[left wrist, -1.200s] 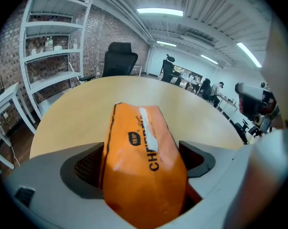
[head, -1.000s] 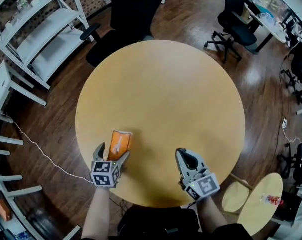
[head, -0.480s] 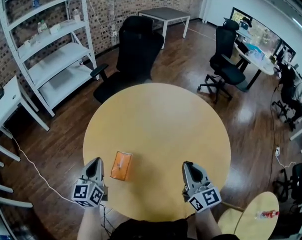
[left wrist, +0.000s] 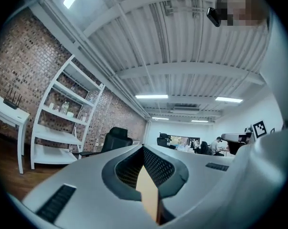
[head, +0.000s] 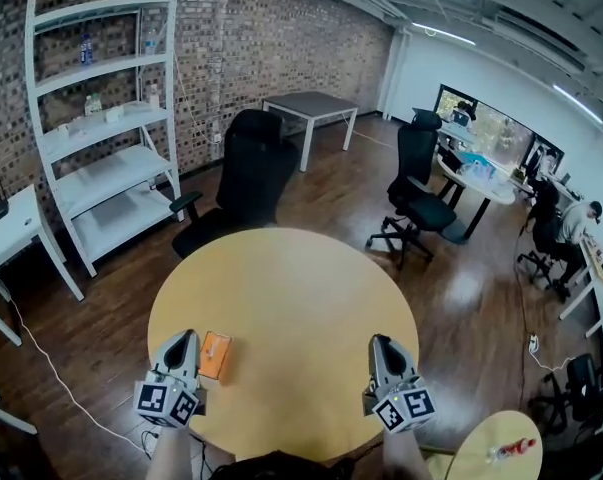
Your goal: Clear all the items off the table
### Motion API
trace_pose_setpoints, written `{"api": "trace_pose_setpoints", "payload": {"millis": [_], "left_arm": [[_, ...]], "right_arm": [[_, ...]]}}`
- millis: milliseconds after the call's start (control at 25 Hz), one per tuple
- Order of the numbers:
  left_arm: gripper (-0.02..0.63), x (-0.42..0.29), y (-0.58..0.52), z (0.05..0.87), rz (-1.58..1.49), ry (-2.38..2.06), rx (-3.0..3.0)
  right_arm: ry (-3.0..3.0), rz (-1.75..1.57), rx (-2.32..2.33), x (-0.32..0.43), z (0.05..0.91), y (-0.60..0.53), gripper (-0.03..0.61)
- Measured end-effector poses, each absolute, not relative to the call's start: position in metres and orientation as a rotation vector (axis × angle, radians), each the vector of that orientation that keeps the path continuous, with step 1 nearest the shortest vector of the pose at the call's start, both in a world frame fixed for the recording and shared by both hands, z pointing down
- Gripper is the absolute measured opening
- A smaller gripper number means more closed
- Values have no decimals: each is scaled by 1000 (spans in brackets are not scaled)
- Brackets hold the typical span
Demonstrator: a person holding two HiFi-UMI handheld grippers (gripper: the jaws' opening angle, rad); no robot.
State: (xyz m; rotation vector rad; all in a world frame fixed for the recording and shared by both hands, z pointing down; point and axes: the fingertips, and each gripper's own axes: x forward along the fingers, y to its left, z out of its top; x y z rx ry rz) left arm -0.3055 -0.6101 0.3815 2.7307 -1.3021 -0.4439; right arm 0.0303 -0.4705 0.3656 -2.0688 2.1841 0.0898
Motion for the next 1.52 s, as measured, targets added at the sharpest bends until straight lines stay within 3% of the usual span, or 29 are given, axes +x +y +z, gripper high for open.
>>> {"api": "trace_pose_setpoints", "payload": {"millis": [240,1000,1520], "left_arm": [[0,-273,-569,376,-484,-1237,2824],[0,-265,-561,389,-426,-1240,2815],[0,-134,-562,394,-407,-644,2936]], "right_arm": [[2132,76,-2072,42,366,-441,3],[2180,40,-2044,35,384,-443,5],[1823,8,-2459,95,402,-360,5]]}}
